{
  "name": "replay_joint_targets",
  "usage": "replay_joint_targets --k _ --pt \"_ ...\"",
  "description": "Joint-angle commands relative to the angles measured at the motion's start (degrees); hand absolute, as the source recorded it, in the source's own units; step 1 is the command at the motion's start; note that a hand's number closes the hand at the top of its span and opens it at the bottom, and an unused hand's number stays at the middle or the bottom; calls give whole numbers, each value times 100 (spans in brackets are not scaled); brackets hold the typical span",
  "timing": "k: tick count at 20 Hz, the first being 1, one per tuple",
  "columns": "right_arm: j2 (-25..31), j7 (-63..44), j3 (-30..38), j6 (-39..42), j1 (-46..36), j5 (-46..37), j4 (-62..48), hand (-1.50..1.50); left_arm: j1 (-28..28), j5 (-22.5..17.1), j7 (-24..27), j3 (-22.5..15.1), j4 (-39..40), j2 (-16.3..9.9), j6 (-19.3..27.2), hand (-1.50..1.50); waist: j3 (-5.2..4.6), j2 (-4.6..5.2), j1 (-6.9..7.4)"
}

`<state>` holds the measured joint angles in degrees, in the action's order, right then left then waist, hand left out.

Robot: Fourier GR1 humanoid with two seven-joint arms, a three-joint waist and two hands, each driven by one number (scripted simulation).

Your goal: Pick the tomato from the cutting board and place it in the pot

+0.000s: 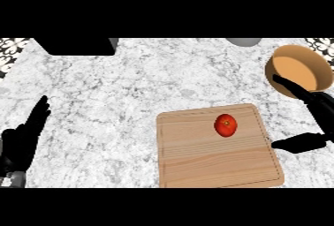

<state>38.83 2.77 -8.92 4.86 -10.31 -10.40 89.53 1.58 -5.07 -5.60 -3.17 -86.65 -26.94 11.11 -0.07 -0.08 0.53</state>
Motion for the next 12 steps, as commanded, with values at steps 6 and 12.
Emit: replay_joint_targets --k 6,12 --pt "214 -2442 -1150 1929 -1430 -270 242 -150 -167 39 -90 30 -8 19 -107 0 -9 6 80" --pt "-345 -3280 -1470 3148 -2342 21 -589 -150 -58 180 -228 -12 -229 183 46 0 3 13 67"
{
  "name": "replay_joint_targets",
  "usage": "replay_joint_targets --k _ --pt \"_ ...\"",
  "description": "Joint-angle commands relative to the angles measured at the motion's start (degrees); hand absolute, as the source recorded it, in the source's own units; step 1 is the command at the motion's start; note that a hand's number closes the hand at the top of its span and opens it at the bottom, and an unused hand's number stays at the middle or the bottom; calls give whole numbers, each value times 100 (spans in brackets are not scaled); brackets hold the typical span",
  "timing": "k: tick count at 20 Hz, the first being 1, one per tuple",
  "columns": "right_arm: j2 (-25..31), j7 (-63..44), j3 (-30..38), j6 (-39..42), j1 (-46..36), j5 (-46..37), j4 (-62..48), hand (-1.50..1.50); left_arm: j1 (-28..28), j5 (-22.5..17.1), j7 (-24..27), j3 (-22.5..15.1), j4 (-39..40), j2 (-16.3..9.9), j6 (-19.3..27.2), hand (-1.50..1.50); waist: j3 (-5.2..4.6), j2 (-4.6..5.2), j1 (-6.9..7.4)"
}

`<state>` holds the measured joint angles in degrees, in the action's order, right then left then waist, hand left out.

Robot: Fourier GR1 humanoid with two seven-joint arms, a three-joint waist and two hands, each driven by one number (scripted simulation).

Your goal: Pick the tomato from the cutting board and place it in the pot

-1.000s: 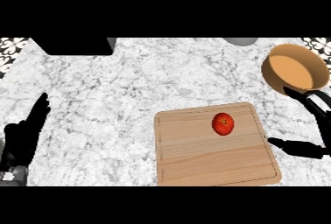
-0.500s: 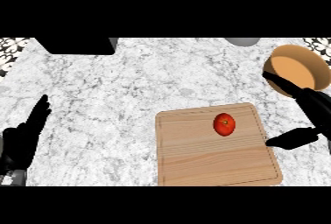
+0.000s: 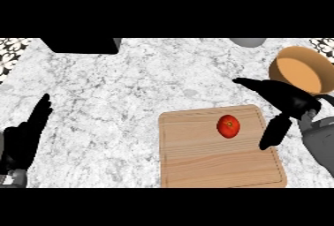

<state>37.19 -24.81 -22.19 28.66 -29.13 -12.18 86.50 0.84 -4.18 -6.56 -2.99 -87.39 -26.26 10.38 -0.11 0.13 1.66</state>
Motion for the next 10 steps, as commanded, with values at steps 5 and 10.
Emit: replay_joint_targets --k 5,10 --pt "-1111 -1181 -259 892 -666 -21 -616 -150 -58 225 -383 42 -250 168 77 0 10 -13 -103" --pt "-1115 -1389 -245 1220 -214 -388 39 -150 134 124 100 381 105 217 -246 0 9 -24 -166"
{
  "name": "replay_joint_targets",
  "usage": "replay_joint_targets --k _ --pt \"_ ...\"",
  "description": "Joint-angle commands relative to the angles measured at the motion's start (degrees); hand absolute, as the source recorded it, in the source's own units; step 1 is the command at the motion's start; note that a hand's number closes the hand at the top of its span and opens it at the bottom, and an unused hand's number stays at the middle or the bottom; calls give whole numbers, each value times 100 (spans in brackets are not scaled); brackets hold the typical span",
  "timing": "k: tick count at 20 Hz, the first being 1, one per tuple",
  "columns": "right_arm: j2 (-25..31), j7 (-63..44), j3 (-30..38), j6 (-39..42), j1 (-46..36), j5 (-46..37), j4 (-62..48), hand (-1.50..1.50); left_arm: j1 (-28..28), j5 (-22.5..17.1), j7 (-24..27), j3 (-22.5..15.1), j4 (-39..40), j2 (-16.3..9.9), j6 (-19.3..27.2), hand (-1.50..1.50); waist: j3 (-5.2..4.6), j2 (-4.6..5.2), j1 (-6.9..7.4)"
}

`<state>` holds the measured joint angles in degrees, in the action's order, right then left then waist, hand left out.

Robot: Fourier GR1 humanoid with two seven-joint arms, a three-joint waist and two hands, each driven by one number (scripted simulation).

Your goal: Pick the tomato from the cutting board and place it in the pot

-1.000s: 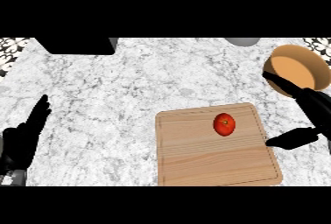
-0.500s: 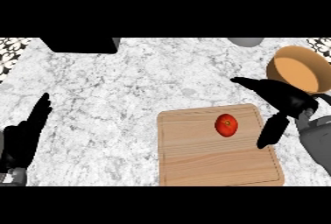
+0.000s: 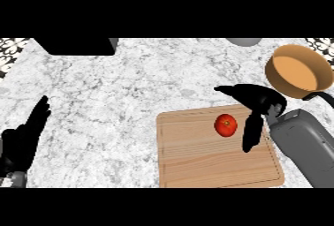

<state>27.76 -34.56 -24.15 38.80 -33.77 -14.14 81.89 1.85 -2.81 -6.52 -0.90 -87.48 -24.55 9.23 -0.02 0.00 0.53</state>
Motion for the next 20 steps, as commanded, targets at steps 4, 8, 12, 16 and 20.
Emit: replay_joint_targets --k 4,8,12,16,20 --pt "-510 -52 91 263 -315 -778 -714 -150 68 136 -43 127 -97 122 -239 0 2 4 -2" --pt "-583 -134 284 642 -322 -928 -525 -150 75 319 20 243 -6 254 -205 0 1 0 -25" --pt "-940 277 104 339 -271 -1495 -1222 -150 -239 285 20 453 206 226 -384 0 1 8 -21" --pt "-1297 -161 183 463 78 -1715 -803 -150 -69 282 166 603 220 300 -583 0 1 -3 -35" --pt "-1182 580 269 152 67 -2207 -1388 -150 99 613 -255 346 -303 645 -305 0 3 0 -14"
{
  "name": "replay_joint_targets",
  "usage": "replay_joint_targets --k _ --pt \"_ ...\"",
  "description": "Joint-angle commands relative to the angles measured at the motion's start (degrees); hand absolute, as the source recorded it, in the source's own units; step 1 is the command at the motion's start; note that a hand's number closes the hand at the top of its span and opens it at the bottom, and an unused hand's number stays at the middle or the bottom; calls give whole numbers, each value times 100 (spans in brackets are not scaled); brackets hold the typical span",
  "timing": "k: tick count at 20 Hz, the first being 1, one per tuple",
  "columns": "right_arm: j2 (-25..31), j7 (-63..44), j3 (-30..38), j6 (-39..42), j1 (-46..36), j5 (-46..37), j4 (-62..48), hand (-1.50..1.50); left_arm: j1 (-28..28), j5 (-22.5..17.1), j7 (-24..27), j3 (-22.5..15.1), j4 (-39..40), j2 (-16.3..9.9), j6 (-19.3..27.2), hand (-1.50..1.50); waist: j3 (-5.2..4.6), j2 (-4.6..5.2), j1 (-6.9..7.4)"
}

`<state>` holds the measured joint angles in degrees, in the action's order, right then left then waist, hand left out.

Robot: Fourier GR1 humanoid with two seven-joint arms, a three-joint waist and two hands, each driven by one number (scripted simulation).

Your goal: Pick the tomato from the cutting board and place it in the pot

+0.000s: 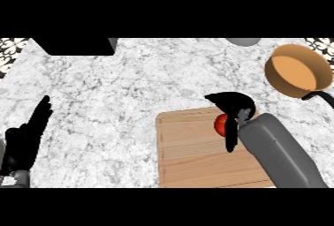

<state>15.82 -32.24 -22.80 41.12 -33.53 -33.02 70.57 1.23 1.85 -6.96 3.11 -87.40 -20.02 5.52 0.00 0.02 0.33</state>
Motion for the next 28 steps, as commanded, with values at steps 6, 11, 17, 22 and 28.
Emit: replay_joint_targets --k 6,11,17,22,28 --pt "-2 716 304 -109 101 -688 -607 -150 -120 302 -48 10 20 376 -10 0 0 2 -9" --pt "-361 977 251 -339 285 -1055 -845 -150 26 364 -177 212 -286 282 -178 0 1 -1 0" --pt "-294 1409 389 64 -249 -1178 -761 150 -44 295 194 415 301 271 -415 0 -1 0 -7" --pt "-236 2286 405 -696 -262 -1722 -1769 150 -162 303 -83 513 -26 225 -545 0 1 9 27" --pt "-642 406 1675 -685 -682 -1477 -1465 150 -34 359 -85 441 -51 352 -565 0 0 24 55"
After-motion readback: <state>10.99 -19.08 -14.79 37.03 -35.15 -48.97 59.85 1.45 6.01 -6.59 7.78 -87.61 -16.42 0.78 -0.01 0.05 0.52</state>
